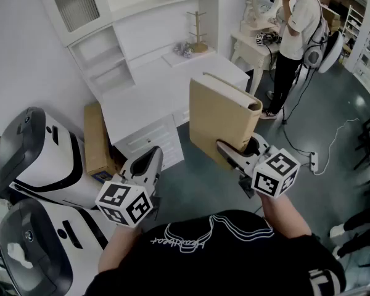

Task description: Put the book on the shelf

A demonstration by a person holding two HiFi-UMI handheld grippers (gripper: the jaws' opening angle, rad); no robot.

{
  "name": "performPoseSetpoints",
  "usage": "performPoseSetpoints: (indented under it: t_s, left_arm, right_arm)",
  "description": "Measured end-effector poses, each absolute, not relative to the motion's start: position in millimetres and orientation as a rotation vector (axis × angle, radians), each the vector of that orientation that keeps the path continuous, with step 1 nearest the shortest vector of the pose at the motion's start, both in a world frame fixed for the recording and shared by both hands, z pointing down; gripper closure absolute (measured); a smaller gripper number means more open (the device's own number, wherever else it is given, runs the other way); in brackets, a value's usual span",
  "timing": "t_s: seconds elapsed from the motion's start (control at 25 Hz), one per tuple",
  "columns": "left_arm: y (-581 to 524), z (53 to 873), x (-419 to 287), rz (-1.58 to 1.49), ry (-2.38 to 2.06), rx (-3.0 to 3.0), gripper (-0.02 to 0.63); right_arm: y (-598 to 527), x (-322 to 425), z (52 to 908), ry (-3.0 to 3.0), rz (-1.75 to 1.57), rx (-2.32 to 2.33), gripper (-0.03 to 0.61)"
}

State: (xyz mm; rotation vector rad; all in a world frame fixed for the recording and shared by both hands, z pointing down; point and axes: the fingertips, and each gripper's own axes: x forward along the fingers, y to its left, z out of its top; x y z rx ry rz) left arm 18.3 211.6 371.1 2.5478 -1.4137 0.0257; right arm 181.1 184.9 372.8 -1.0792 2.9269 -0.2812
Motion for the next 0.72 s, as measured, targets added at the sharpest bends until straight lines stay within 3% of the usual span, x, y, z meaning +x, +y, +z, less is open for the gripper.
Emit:
performPoseSetpoints:
  t_s: [0.72]
  left_arm:
    - [203.1,380.1,78.4,0.024,-1.385,2.573,0.611]
  right_arm:
    - [183.5,235.0,382.9,2.914,-0.285,-1.073,0.365]
